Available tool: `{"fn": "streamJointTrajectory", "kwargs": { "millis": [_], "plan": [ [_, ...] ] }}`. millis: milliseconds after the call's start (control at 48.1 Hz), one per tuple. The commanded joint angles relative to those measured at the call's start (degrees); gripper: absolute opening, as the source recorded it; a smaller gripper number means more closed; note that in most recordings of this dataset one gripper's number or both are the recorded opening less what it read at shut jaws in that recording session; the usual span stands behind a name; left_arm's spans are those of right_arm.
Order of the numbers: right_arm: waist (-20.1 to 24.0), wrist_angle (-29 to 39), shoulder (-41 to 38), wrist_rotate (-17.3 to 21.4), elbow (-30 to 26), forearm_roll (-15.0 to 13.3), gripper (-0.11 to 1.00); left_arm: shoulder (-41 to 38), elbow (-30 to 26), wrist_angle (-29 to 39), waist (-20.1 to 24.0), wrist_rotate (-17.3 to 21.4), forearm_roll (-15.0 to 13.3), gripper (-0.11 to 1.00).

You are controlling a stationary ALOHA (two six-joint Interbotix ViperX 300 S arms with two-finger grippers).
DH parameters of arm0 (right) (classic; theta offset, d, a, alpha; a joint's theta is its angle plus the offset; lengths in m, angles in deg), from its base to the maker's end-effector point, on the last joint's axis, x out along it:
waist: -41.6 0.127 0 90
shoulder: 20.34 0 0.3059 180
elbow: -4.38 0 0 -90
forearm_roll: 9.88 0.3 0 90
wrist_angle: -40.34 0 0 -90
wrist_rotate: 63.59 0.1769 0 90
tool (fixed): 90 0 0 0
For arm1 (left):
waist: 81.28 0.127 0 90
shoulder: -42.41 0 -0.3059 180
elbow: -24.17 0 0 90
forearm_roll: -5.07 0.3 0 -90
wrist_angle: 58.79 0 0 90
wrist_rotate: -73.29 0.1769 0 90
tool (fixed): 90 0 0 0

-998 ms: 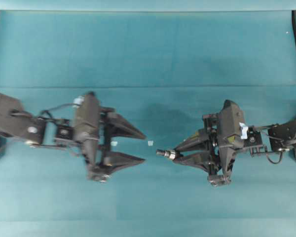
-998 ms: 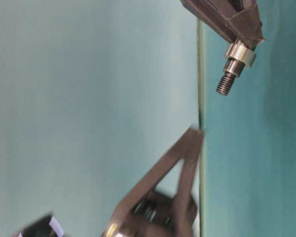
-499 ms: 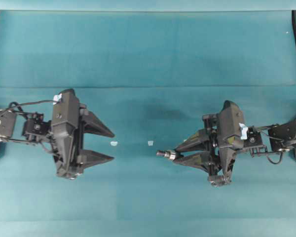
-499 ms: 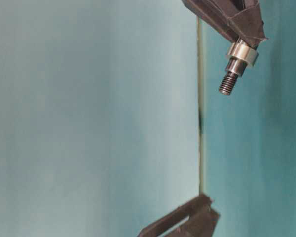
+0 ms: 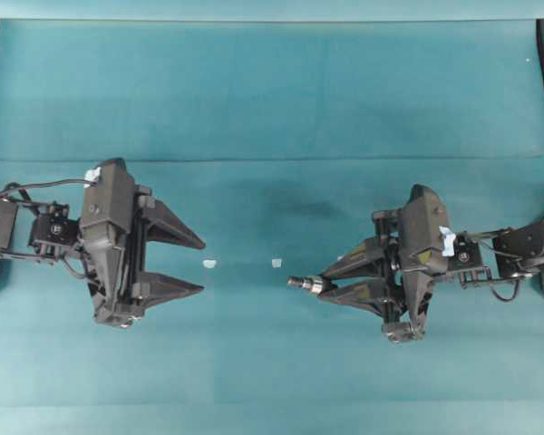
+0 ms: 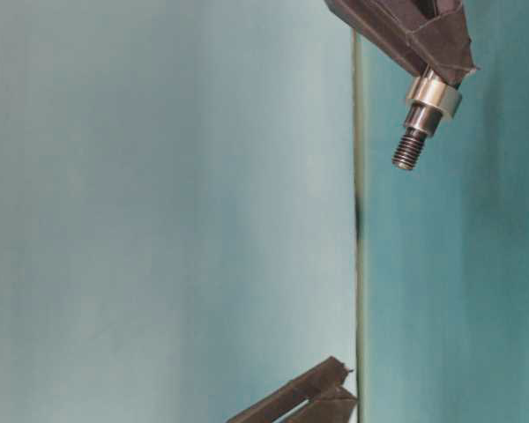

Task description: Insert the washer onto the shaft with both hands.

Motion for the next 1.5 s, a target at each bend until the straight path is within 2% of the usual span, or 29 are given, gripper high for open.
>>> {"fn": "streamJointTrajectory", "kwargs": {
  "millis": [0,1476],
  "plan": [
    [0.1,-0.4,0.4,0.2,-0.5,-0.1,0.00,0.9,-0.4,-0.3,-0.2,0.1,0.1,0.82],
    [0.1,1.1,0.1,0.1,-0.8,-0.2,0.00,0.7,-0.4,-0.1,-0.1,-0.2,0.1,0.82]
  ]
}}
